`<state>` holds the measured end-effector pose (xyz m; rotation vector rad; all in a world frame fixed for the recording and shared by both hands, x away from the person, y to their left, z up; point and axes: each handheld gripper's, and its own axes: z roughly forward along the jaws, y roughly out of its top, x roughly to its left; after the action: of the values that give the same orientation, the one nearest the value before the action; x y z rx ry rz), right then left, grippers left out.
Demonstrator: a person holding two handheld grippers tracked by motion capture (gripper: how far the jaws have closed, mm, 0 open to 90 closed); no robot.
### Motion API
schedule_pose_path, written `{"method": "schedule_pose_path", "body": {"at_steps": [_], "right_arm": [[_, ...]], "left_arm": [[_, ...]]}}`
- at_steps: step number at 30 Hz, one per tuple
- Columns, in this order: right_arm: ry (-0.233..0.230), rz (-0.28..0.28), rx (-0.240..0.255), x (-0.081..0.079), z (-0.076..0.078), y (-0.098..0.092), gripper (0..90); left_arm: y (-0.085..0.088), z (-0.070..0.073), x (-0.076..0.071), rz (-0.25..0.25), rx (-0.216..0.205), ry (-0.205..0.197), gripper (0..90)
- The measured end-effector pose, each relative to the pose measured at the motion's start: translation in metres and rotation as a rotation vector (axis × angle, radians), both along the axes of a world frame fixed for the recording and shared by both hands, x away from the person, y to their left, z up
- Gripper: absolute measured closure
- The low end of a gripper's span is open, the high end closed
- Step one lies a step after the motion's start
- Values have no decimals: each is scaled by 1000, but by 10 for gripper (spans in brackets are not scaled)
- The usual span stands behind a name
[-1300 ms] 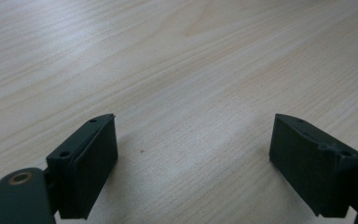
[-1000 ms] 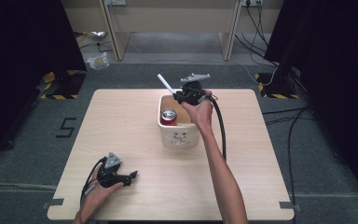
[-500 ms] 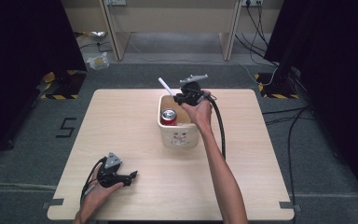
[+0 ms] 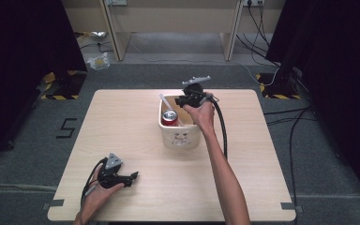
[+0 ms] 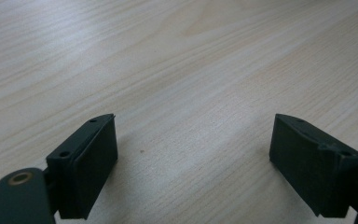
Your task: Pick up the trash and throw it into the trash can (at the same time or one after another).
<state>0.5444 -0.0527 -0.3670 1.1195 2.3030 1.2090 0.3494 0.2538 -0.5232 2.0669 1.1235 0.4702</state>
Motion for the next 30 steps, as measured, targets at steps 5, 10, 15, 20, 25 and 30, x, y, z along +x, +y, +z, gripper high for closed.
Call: {"method": "schedule_pose_path", "body": {"at_steps": [5, 10, 15, 20, 25, 30], "right_arm": [[-9, -8, 2, -3, 2, -5, 673], [-18, -16, 6, -7, 6, -13, 579], [-22, -27, 12, -14, 8, -22, 487], [-40, -47, 16, -23, 11, -33, 394], [-64, -69, 24, -36, 18, -50, 346], [-68, -83, 24, -44, 18, -63, 328]], "left_arm": [[0, 0, 0, 0, 0, 0, 145], [0, 0, 0, 0, 0, 0, 145], [0, 0, 0, 0, 1, 0, 145], [0, 0, 0, 0, 1, 0, 145], [0, 0, 0, 5, -5, -3, 145], [-1, 0, 0, 7, -8, -4, 145]]}}
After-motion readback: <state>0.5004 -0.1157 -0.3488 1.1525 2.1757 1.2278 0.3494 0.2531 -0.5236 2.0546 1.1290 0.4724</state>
